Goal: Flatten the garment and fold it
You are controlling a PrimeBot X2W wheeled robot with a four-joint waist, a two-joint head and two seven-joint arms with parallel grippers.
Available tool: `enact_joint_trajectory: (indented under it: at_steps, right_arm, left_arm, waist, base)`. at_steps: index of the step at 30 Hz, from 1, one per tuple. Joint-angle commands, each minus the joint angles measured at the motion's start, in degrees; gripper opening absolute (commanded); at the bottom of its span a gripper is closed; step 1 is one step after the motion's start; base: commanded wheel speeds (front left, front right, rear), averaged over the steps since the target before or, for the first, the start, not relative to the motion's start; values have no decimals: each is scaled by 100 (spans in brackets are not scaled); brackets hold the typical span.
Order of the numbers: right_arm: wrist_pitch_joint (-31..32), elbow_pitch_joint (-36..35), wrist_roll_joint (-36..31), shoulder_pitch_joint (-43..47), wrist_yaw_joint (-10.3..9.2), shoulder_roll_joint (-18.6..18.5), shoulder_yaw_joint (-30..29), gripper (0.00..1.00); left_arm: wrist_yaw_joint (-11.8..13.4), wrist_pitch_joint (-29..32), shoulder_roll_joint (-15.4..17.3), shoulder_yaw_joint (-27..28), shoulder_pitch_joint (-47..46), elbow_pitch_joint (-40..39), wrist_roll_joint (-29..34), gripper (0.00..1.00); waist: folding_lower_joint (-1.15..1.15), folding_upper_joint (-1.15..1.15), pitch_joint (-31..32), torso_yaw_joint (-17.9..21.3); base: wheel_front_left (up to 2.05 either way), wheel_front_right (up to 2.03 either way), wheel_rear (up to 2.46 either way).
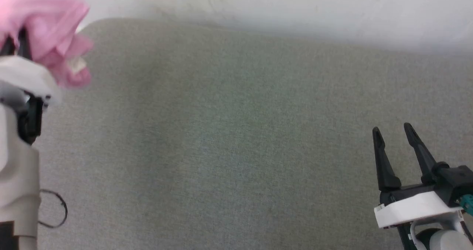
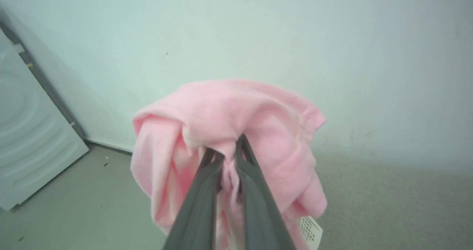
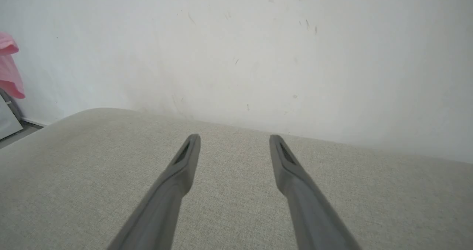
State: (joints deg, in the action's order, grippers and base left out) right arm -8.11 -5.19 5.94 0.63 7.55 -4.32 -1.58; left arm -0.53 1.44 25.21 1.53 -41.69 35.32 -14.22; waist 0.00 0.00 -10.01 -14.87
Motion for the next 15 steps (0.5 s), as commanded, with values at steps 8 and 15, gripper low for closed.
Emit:
enact_joint_trajectory:
  at_steps: [8, 15]
  right_arm:
    - [-14, -38, -77, 172, -6, 116, -115, 100]
    - [10, -58, -75, 215, -6, 140, -159, 100]
  left_arm:
    - [-33, -945, -532, -549, -243, -1036, 289, 0]
    - [-95, -903, -1272, -1123, 89, -1878, 211, 0]
  waist:
    - [0, 0, 538, 292]
    - [0, 0, 523, 931]
  base:
    - [0, 0, 0]
    - [0, 0, 0]
